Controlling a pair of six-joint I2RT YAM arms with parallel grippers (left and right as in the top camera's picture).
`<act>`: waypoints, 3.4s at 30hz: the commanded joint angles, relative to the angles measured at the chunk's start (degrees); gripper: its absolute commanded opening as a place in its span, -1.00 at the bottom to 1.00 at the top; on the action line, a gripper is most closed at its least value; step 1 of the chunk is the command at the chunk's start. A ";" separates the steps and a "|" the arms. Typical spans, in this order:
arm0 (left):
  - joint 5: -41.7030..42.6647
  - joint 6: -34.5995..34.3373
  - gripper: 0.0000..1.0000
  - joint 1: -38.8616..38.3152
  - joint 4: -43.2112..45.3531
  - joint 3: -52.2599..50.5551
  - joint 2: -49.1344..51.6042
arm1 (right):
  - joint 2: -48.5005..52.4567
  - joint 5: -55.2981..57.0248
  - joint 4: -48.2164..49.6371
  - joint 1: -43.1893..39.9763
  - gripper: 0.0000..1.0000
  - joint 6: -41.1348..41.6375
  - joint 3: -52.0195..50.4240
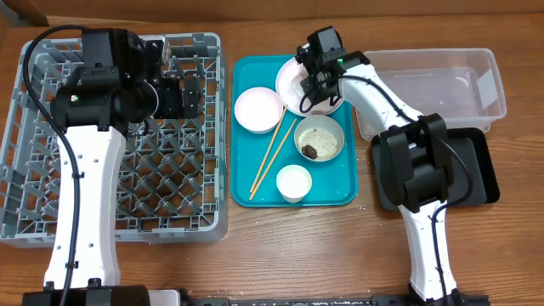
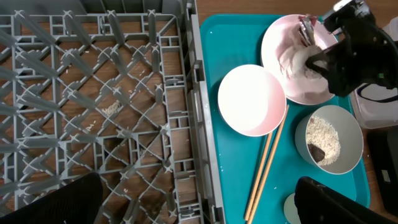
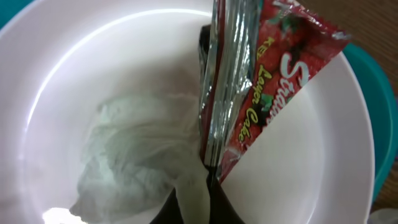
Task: Sort waste into correct bins and load items into the dishwasher
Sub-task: 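Grasp wrapper and tissue with right gripper, drop into clear bin, then move right gripper to the grey rice bowl and grasp its rim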
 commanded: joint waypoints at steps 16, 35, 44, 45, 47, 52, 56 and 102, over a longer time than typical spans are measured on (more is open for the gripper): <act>0.26 1.03 1.00 0.15 -0.02 1.53 0.20 | -13.94 5.40 -43.30 -12.31 -0.92 44.70 30.64; 0.26 1.03 1.00 0.15 -0.02 1.53 0.20 | -14.58 -2.03 -26.10 -22.01 0.25 41.35 3.87; 0.31 0.83 1.00 0.15 1.73 1.53 0.20 | -21.84 -13.16 -33.57 -20.59 0.30 39.15 12.57; 0.22 0.85 0.99 0.15 1.84 1.53 0.20 | -23.23 -14.43 -34.40 -19.63 0.29 39.15 12.55; 0.24 0.87 0.99 0.15 1.55 1.53 0.20 | -24.96 -14.88 -35.69 -17.44 0.29 39.21 12.55; 0.24 0.85 1.00 0.15 1.62 1.53 0.20 | -25.44 -14.78 -37.09 -8.52 0.29 41.97 11.87; 0.13 0.98 1.00 0.15 1.79 1.53 0.20 | -24.37 -8.41 -33.51 0.55 0.27 49.64 6.97; 0.48 0.83 1.00 0.15 2.97 1.53 0.20 | -3.37 4.07 -23.50 11.80 -0.38 51.23 1.16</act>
